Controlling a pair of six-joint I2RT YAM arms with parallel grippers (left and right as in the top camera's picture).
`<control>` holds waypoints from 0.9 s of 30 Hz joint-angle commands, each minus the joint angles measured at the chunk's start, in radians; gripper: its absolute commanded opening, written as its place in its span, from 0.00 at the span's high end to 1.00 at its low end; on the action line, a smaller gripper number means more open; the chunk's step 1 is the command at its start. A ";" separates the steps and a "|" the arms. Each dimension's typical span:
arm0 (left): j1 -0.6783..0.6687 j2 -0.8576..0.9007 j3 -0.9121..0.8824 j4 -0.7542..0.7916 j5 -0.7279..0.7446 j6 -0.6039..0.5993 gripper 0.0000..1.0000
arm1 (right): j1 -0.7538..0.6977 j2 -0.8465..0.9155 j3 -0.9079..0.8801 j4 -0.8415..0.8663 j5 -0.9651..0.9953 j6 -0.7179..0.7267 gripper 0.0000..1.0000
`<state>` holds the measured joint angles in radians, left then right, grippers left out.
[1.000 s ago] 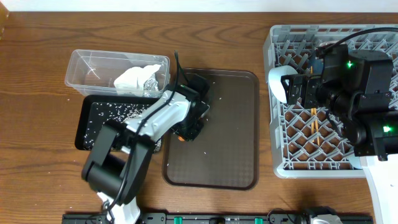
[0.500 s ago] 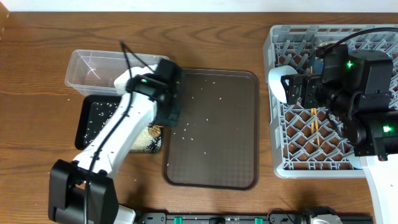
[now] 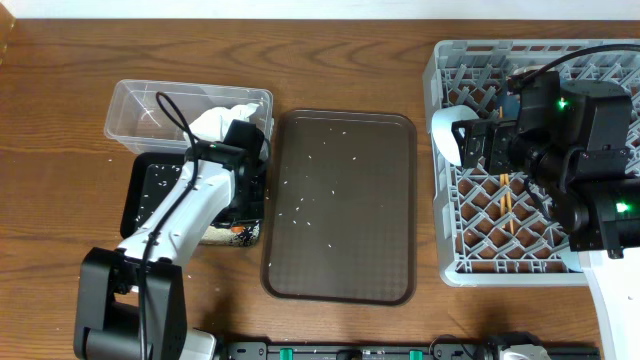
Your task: Sort waste into correct bins and load items into the dishwasher rack
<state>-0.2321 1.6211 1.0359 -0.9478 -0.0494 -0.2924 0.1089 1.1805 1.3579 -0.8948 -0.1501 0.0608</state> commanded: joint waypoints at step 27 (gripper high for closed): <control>0.098 -0.388 0.349 -0.050 -0.031 0.114 0.24 | 0.010 -0.002 0.003 0.000 -0.008 0.013 0.01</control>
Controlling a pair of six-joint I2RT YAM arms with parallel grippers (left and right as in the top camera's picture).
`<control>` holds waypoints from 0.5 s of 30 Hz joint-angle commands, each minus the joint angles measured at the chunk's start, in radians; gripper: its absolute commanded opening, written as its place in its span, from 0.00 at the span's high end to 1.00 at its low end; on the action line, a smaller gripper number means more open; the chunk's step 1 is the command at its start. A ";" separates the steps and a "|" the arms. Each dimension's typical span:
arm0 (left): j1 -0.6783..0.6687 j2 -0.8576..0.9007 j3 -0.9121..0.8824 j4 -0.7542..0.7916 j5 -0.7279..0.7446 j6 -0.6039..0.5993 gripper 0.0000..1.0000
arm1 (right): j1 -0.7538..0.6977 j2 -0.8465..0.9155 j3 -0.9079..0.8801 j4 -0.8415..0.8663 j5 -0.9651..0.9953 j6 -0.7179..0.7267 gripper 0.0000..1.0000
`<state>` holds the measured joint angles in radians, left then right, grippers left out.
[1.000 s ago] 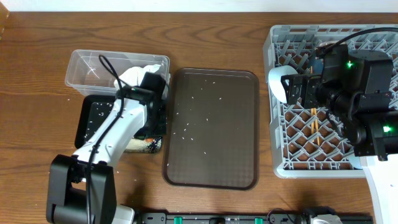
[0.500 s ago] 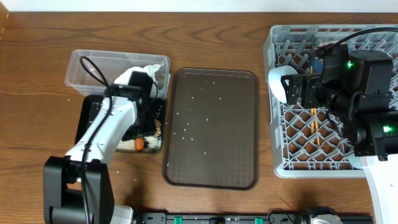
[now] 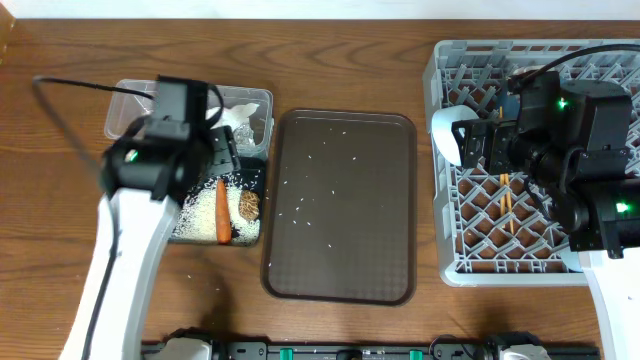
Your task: Sort waste into correct bins and load items into the dishwasher rack
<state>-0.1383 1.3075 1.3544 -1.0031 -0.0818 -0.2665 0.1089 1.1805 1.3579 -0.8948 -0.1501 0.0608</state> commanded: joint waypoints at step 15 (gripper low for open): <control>0.004 -0.241 0.030 0.140 -0.001 0.098 0.02 | 0.010 -0.002 0.003 0.000 -0.008 0.013 0.01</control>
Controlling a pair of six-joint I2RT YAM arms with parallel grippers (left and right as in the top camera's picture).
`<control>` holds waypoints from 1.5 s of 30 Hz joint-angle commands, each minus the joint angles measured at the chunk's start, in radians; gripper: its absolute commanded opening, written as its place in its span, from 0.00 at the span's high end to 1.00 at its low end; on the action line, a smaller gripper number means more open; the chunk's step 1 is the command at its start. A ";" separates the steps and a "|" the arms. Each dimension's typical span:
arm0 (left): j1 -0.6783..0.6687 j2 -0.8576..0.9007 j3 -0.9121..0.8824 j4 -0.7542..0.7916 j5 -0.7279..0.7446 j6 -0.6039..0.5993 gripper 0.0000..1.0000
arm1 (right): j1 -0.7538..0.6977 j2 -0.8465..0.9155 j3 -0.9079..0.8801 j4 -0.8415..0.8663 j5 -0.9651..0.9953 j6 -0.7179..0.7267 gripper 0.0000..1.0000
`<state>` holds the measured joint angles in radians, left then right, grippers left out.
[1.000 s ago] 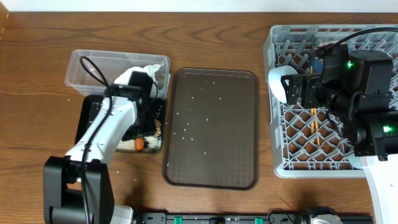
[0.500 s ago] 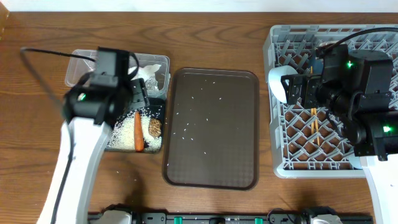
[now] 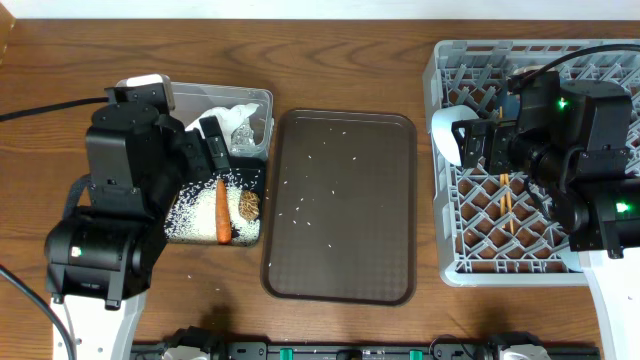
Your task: Sort waste into correct bins and load items into the dishwasher rack
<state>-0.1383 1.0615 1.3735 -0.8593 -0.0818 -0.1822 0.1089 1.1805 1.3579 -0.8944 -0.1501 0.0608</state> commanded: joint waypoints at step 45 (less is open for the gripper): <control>0.004 0.016 0.011 -0.015 -0.001 0.013 0.02 | -0.017 -1.164 -1.263 0.770 0.055 -0.058 0.01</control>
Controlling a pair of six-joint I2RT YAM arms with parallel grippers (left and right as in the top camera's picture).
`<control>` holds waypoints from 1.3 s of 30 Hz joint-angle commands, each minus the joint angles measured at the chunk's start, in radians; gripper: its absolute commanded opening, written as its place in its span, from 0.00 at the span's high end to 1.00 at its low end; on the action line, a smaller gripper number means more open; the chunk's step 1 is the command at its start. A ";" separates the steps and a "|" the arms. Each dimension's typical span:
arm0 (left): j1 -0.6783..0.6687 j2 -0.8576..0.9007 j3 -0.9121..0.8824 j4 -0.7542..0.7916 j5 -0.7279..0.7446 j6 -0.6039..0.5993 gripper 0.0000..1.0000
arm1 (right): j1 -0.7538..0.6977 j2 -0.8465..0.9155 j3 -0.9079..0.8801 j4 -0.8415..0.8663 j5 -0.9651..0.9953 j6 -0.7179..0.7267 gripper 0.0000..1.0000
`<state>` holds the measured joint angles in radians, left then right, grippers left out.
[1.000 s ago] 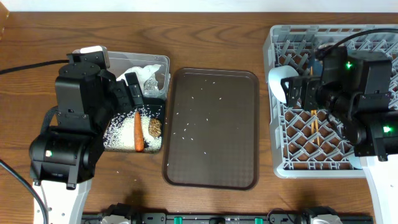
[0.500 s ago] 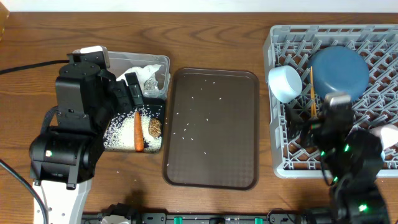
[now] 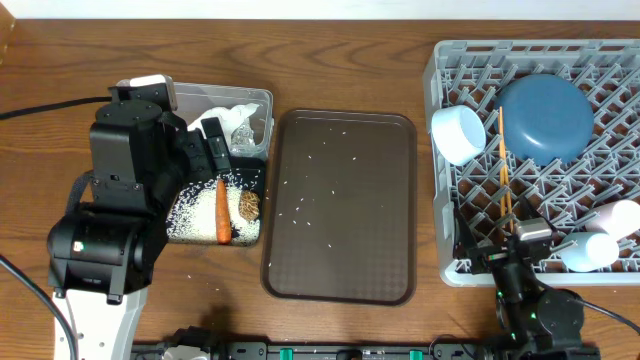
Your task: Sort waste into correct bins and load items into the dishwasher rack
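My left gripper (image 3: 203, 147) hangs high over the back edge of the black bin (image 3: 150, 178); its fingers look open and hold nothing. In that bin lie rice, a carrot (image 3: 221, 210) and a mushroom (image 3: 248, 205). Behind it the clear bin (image 3: 135, 98) holds crumpled tissue (image 3: 238, 118). The grey dishwasher rack (image 3: 440, 215) at the right carries a blue bowl (image 3: 545, 120), a white cup (image 3: 460, 133), chopsticks (image 3: 503, 170) and two white cups (image 3: 598, 238). My right gripper (image 3: 519, 240) is folded back at the rack's front edge; its jaws are too small to read.
A brown tray (image 3: 340, 205) with scattered rice grains lies between the bins and the rack. The left arm's body covers the table left of the bins. The right arm's base sits at the front right edge.
My right arm has left its place over the rack and is now folded at the front edge, uncovering the blue bowl and the white cups. The left arm has hardly moved.
First my left gripper was low at the right side of the black bin, with the right arm over the rack. Then the left gripper stood higher and the carrot and mushroom showed in the bin. It stayed raised; now the right arm is withdrawn.
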<state>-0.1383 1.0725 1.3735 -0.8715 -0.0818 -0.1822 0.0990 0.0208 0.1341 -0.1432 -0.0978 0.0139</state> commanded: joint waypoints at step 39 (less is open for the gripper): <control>0.004 0.005 0.011 -0.003 -0.001 0.013 0.02 | -0.007 -0.003 -0.129 0.076 0.019 -0.011 0.01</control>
<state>-0.1383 1.0737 1.3735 -0.8719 -0.0818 -0.1822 0.0982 0.0216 0.0071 -0.0631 -0.0891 0.0139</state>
